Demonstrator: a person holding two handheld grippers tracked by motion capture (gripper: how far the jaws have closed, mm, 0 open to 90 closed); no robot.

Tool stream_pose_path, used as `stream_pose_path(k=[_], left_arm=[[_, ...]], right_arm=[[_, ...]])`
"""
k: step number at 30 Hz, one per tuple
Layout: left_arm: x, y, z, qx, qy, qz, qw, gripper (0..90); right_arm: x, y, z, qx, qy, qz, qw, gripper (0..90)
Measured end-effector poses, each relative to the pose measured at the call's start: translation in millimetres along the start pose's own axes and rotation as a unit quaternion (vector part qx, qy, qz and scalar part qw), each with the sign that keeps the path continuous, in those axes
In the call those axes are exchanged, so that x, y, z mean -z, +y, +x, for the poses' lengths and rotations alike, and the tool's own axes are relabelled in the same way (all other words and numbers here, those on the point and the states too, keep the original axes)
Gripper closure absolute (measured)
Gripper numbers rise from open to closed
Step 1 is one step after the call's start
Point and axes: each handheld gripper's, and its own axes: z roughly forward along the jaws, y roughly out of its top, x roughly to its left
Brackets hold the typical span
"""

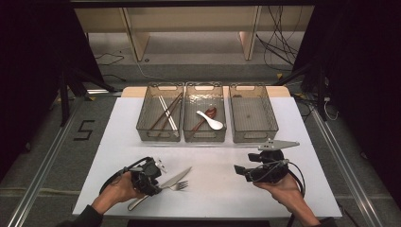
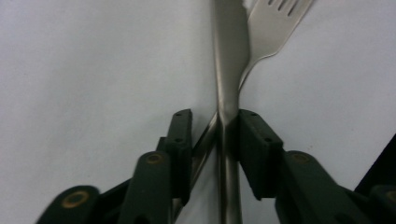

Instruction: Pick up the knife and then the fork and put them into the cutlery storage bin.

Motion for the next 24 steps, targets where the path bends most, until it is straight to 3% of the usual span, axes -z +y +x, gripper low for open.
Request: stream_pose_path(k=[6,12,24], left_arm=[[0.6,-1.3,1.8,-0.007,-0.015,-0.001,0.9999,73.3],[0.8,-3.6,5.8,0.008,-0.045,-0.007,0.9989,78.5],[4.6,-4.2,6.6,0.01,-0.042,-0.01,0.999,79.1]], right_arm=[[-0.6,0.3,0.9,0.001,-0.001,0.001,1.0,28.3],[-0.7,0.4,0.9,0.002,-0.001,0.001,1.0,28.4],[-0.7,0.7,1.0,0.003,0.0,0.001,1.0,28.5]])
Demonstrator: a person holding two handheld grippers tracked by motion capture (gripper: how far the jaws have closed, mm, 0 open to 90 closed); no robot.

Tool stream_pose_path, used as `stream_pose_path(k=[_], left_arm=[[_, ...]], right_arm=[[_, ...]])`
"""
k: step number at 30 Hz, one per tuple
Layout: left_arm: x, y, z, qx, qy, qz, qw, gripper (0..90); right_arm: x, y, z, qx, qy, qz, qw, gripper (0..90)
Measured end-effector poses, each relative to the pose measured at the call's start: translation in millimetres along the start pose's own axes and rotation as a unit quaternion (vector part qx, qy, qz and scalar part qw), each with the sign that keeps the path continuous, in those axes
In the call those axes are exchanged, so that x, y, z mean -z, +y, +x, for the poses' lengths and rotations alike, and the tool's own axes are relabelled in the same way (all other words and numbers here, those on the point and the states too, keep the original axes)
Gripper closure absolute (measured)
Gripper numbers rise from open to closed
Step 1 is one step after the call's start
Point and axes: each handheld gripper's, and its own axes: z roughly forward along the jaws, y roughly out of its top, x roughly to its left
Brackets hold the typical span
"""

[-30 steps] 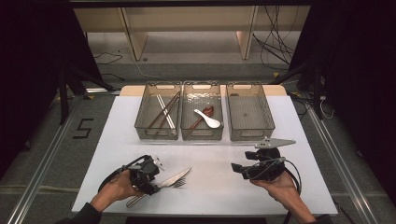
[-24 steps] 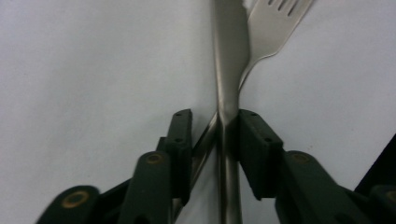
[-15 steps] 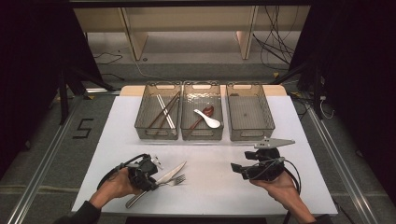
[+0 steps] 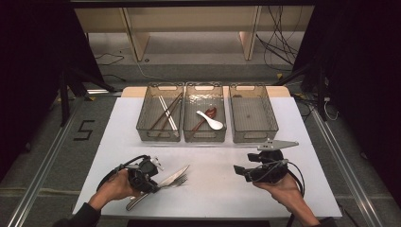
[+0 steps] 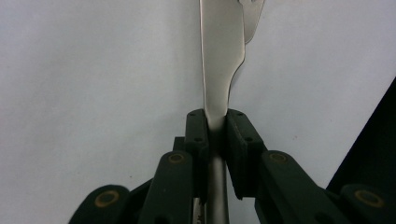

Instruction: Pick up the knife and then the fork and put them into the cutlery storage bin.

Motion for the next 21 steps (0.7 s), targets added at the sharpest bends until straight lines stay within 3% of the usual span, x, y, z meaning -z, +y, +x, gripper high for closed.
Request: stream_pose_path(k=[7,12,21], left_arm=[[5.3,0.9,-1.0,-0.004,0.006,0.001,1.0,79.5],[11.2,2.8,-3.2,-0.007,0.005,-0.012,0.9999,79.7],[16.5,15.2,-20.8,-0.031,-0.011,-0.018,0.9993,79.7]], right_arm=[[0.0,0.2,0.3,0.0,0.0,0.001,1.0,28.8],[-0.1,0.4,1.0,0.001,0.001,0.0,1.0,28.8],[-5.2,6.5,11.7,0.019,0.017,-0.003,0.9997,28.6]])
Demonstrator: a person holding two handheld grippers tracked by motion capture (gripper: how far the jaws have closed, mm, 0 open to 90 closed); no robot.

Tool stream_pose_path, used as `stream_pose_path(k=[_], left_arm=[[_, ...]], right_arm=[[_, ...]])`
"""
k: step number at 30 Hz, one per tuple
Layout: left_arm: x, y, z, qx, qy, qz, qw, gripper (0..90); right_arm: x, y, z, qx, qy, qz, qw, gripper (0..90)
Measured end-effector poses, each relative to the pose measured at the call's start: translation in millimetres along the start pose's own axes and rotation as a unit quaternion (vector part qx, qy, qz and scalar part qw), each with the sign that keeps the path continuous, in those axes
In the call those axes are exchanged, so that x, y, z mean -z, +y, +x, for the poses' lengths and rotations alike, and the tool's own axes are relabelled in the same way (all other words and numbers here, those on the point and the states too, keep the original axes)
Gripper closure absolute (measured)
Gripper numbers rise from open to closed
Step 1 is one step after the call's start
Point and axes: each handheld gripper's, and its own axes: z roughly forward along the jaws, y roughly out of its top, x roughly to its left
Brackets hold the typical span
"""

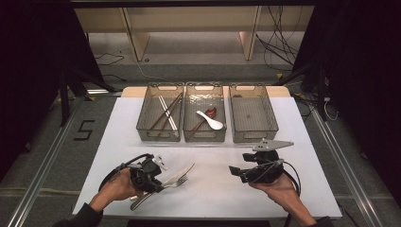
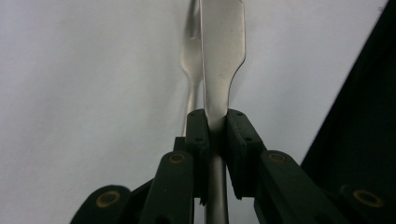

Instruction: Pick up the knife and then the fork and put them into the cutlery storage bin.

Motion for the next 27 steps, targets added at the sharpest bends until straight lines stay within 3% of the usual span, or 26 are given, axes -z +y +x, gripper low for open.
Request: stream_pose_path(k=[5,10,19,24,27], left_arm=[[-0.9,13.0,-9.5,-0.012,-0.024,0.003,0.9996,79.7],[-4.2,26.0,-18.2,-0.033,-0.05,0.014,0.9981,79.7],[-11.0,44.4,-26.6,-0.048,-0.073,0.02,0.996,79.7],[-13.5,52.4,-28.9,-0.056,-0.088,0.029,0.9942,79.6],[-14.8,56.6,-29.9,-0.061,-0.094,0.032,0.9932,79.6]], right_arm=[[-6.2,8.0,17.2,0.033,0.025,-0.006,0.9991,28.5],[-20.6,12.0,38.2,0.081,0.055,0.007,0.9952,28.3],[-45.0,9.0,66.8,0.164,0.084,0.042,0.9819,28.3],[-54.2,4.0,76.9,0.201,0.08,0.061,0.9743,28.3],[-59.5,0.2,83.0,0.23,0.074,0.069,0.9679,28.3]])
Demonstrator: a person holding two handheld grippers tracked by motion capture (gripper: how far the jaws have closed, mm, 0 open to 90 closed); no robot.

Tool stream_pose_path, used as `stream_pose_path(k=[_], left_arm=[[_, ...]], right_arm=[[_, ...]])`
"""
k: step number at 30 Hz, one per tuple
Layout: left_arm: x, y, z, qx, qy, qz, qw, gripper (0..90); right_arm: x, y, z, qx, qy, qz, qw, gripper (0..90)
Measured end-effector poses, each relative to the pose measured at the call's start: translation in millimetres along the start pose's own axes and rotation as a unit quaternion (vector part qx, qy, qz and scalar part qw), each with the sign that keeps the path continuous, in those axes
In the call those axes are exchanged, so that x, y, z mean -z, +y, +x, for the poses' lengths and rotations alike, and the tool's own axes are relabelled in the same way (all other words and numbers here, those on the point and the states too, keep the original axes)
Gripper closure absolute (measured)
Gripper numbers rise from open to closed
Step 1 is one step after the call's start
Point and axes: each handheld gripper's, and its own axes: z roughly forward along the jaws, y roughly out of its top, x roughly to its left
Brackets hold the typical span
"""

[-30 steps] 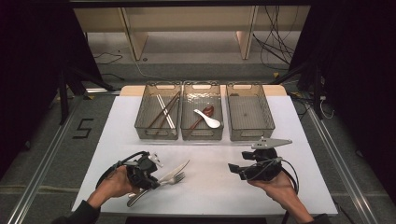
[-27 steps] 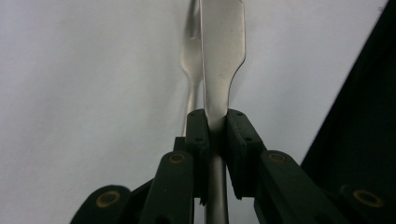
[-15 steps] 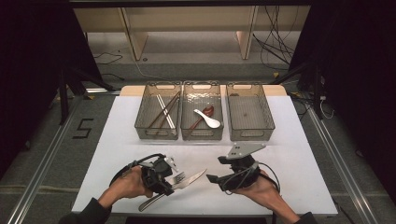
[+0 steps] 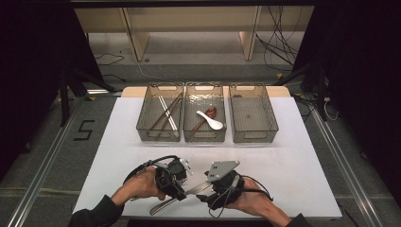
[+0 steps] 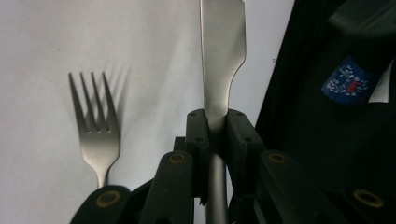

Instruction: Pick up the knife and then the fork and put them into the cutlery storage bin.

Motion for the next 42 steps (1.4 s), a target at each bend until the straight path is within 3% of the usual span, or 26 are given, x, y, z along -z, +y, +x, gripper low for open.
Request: stream_pose_path(k=[2,13,22,31,36,37,38,39,42], left_arm=[[-0.5,2.5,-0.8,0.002,-0.003,-0.001,1.0,79.6],[-1.9,15.2,-3.4,-0.012,-0.022,0.02,0.9995,79.6],[-0.8,26.2,-7.7,-0.019,-0.037,0.021,0.9989,79.5],[-1.2,30.1,-9.5,-0.021,-0.054,0.026,0.998,79.5],[-2.9,30.6,-8.6,-0.019,-0.064,0.03,0.9973,79.4],[-3.4,30.6,-8.4,-0.019,-0.066,0.03,0.9972,79.4],[-3.9,30.7,-8.0,-0.019,-0.068,0.03,0.9971,79.3],[-4.5,30.6,-7.7,-0.019,-0.07,0.029,0.997,79.2],[-7.0,29.9,-6.6,-0.012,-0.081,0.027,0.9962,79.1]], right_arm=[[-3.6,-0.8,3.0,0.027,-0.004,0.014,0.9995,28.4],[-15.4,-3.1,14.4,0.103,-0.028,0.05,0.993,35.3],[-22.0,-5.7,21.3,0.145,-0.039,0.067,0.9864,46.3],[-23.5,-8.3,24.2,0.175,-0.046,0.073,0.9807,64.6],[-23.3,-9.3,26.7,0.192,-0.044,0.074,0.9775,68.1],[-23.2,-9.4,26.5,0.203,-0.039,0.077,0.9753,68.9],[-23.1,-9.8,27.8,0.203,-0.042,0.075,0.9755,69.7],[-22.6,-9.9,27.1,0.219,-0.039,0.077,0.972,70.9],[-22.1,-10.3,29.1,0.237,-0.036,0.075,0.9679,76.2]])
